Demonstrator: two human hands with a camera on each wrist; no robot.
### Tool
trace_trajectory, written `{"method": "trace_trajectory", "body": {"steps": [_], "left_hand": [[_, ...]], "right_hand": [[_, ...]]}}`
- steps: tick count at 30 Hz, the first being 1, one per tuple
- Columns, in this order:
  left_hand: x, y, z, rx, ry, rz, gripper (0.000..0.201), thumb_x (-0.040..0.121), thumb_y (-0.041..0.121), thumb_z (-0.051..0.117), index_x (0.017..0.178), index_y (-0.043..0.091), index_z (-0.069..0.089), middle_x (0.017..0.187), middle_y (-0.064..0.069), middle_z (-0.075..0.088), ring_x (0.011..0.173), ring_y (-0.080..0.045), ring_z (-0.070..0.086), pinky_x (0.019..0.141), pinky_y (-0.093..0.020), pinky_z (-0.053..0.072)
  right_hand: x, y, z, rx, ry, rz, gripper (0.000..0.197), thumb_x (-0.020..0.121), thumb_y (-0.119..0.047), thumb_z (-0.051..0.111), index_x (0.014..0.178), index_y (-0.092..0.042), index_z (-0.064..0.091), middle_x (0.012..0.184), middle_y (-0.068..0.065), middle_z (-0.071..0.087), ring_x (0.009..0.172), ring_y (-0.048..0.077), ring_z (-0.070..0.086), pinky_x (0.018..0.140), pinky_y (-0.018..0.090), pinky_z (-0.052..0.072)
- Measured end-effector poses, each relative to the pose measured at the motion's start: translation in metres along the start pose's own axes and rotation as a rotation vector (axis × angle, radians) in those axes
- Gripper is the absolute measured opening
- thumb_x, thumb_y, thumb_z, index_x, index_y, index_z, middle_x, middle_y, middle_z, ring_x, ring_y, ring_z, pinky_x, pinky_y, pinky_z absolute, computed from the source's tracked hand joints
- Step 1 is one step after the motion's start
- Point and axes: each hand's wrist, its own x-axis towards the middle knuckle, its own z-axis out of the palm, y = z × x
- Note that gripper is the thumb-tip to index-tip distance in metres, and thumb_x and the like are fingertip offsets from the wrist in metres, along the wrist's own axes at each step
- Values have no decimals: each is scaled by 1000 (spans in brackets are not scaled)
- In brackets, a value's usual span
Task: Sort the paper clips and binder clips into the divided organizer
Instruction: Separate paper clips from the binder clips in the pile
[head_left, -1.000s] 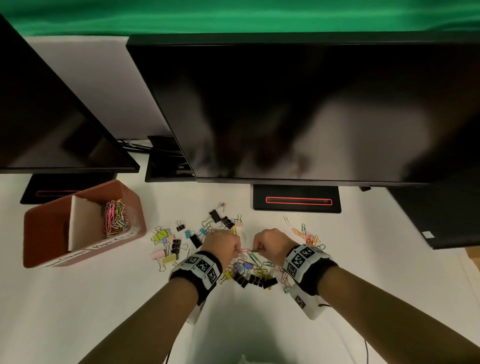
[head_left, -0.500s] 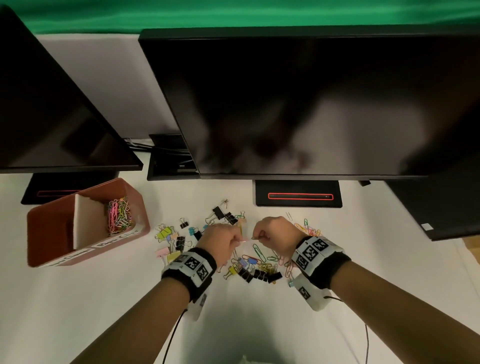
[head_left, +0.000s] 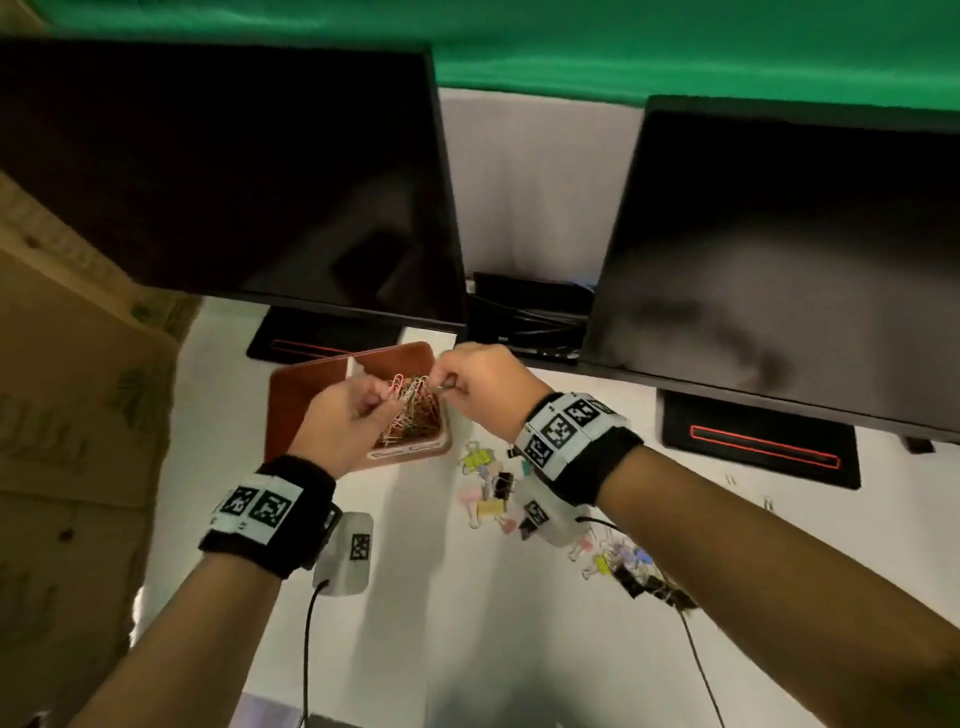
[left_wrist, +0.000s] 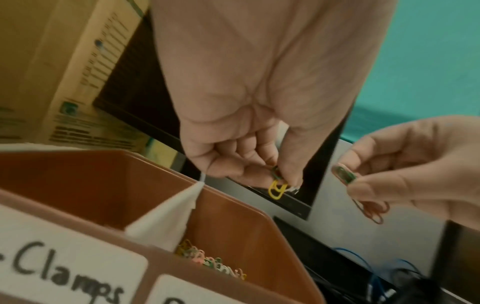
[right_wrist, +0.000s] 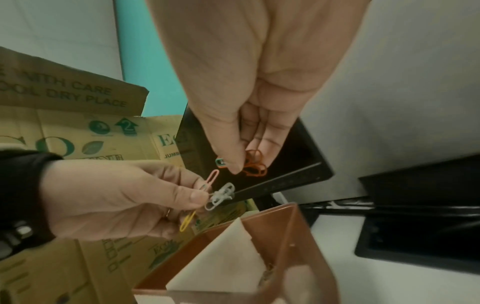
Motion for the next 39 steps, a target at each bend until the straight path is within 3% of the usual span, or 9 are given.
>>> {"method": "trace_trajectory", "body": {"steps": [4,10,16,19,22,31,34,37,39], "left_hand": [[19,-16,-11,1,143,-152,8,78,22,72,78,18,65,85,-2,69,86,-18,64,88,-39,51],[25,-18,0,-10,80,-161,39,81,24,69,117,11,61,114,1,65,104,-12,60,99,-31,45],[-5,8,39,-7,-89,71,17,86,17,63,103,20,65,100,6,67,94,-7,62,86,-24,48],[-20,24,81,-1,-219,149,13,87,17,61,98,21,65,93,8,67,86,-7,62,78,-21,49],[-27,37,127,33,-329,149,14,86,17,60,100,18,64,95,3,67,85,-12,61,78,-23,50],[-20,43,208,446,-366,98,39,83,23,59,121,28,52,122,0,43,113,-22,43,94,-36,46],[-13,42,214,474,-406,62,37,81,19,61,117,27,55,120,2,40,107,-19,46,89,-34,50],[-6,39,216,457,-387,56,23,83,10,62,103,19,60,110,1,40,86,-10,50,68,-13,48],[-3,39,214,445,-355,58,14,86,11,59,98,17,61,109,-1,44,82,-10,53,74,-15,48]], "right_hand": [[55,-13,36,13,-44,101,19,83,-6,60,100,-10,66,102,11,65,89,23,61,88,36,50],[51,-2,46,17,-58,172,35,88,-21,60,123,-16,54,122,8,57,111,22,56,98,35,46],[-56,49,16,34,20,137,22,92,-22,54,113,-20,59,110,-2,58,90,8,55,82,21,45],[-119,97,5,-47,11,310,25,91,-19,54,116,-21,59,113,-2,59,93,8,54,89,30,49],[-161,132,-6,-151,-75,487,34,91,-18,51,124,-24,54,127,-2,55,113,15,53,101,30,43],[-145,164,-2,-104,-129,536,42,84,-9,58,123,-21,54,128,2,51,122,21,46,104,32,40],[-141,171,-1,-111,-152,553,35,86,-12,58,120,-18,57,120,4,51,113,22,50,98,31,44],[-146,176,-5,-94,-165,552,28,88,-12,55,115,-16,60,118,5,51,106,21,54,94,30,46],[-154,181,-8,-106,-155,543,25,89,-11,52,110,-15,63,116,6,54,103,21,56,91,27,46]]}}
